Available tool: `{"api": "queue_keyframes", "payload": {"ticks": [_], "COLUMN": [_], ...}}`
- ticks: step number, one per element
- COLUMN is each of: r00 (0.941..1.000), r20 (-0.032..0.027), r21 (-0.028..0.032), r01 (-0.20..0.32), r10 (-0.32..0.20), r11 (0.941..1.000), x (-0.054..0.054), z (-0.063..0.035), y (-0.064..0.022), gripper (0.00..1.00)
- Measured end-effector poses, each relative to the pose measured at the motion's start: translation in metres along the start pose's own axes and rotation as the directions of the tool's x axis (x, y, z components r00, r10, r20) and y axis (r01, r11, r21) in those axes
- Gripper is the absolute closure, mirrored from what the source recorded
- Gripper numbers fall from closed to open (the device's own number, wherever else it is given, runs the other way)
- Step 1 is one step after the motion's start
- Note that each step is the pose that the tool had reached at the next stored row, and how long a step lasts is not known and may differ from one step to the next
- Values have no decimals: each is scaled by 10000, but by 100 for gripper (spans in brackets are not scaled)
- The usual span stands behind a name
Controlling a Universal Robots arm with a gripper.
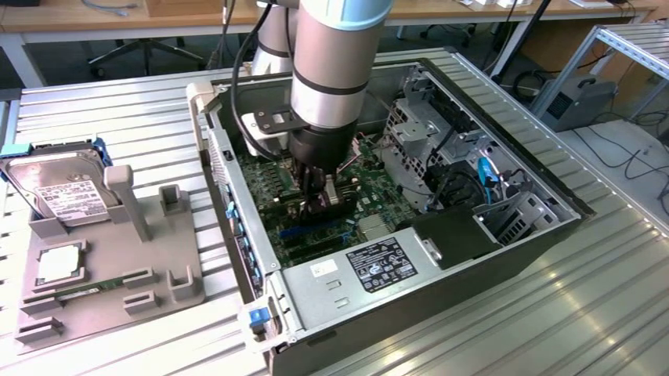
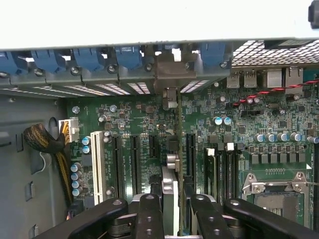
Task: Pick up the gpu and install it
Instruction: 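Insert the gpu into the slot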
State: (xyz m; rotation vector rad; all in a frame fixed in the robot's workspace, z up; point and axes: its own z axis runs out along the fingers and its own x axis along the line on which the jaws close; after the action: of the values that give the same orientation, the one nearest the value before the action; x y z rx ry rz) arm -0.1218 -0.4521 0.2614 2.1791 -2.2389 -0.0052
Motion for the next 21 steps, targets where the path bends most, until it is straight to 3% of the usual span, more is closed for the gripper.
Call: {"api": "queue_keyframes", "payload": {"ticks": [21], "r00": [9996], "r20": [0], "r21": [3], "r01": [269], "r10": [-269], "r11": [9996], "x": [-4], "z": [24], "y": [-1], "gripper": [73]}}
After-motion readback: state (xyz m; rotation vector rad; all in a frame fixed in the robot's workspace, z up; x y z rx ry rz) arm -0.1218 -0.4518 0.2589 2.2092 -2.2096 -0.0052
